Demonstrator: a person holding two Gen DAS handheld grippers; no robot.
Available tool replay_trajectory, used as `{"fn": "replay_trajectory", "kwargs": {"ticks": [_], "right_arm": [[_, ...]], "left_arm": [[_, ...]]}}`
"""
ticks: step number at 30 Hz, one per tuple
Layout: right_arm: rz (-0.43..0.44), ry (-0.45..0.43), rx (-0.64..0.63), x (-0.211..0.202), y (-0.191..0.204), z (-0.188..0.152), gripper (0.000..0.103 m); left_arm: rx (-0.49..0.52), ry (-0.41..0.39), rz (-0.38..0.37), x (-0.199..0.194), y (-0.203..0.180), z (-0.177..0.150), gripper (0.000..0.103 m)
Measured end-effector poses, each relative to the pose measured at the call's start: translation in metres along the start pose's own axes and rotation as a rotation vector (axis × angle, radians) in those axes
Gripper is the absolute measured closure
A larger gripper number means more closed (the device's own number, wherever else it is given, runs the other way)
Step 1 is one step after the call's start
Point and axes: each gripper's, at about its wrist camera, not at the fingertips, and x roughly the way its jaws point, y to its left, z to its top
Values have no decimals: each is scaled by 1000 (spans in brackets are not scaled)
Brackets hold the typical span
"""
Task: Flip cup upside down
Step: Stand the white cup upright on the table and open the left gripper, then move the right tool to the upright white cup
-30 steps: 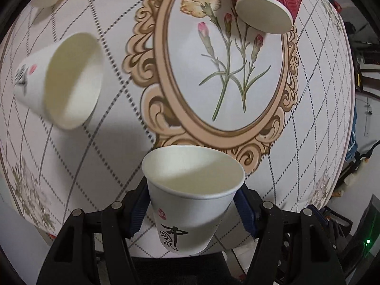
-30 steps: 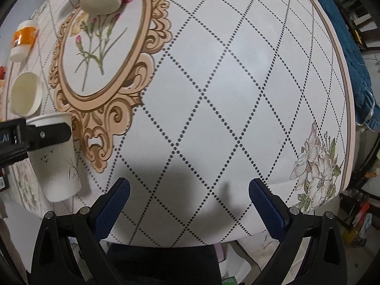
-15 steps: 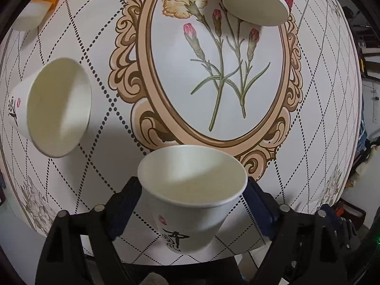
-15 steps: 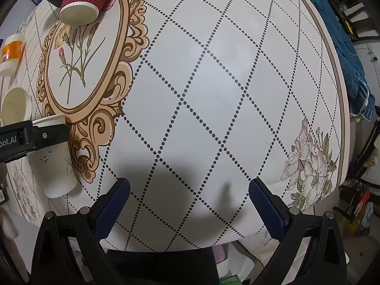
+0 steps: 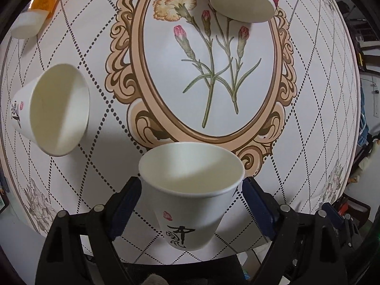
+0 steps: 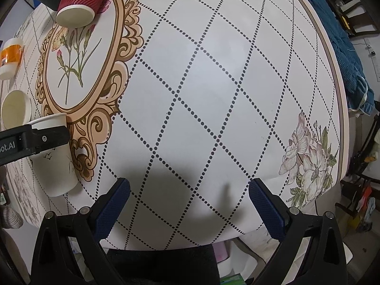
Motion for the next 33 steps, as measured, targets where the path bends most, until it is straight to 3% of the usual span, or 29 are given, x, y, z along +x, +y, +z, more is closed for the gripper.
{"fn": "replay_trajectory", "kwargs": {"ticks": [4,7,13,19,25,33], "right_arm": [[6,-6,2,-5,-5,-7,1],[16,-13,5,-10,-11,-12,1],[55,-68,-1,-47,-9,-33,1],[98,-170,-54,-103,4,-69,1],[132,-254,-95,-150,33,-104,1],[165,-314,-103,-187,60,-129,1]], "left_arm": [[6,-27,16,-20,-10,-2,16],[26,-91,44,-42,-16,-13,16],[100,-254,169,-100,-17,-64,16],[120,-361,246,-143,17,-110,16],[96,-421,227,-171,33,-146,16],[91,-463,198,-188,51,-170,16]]}}
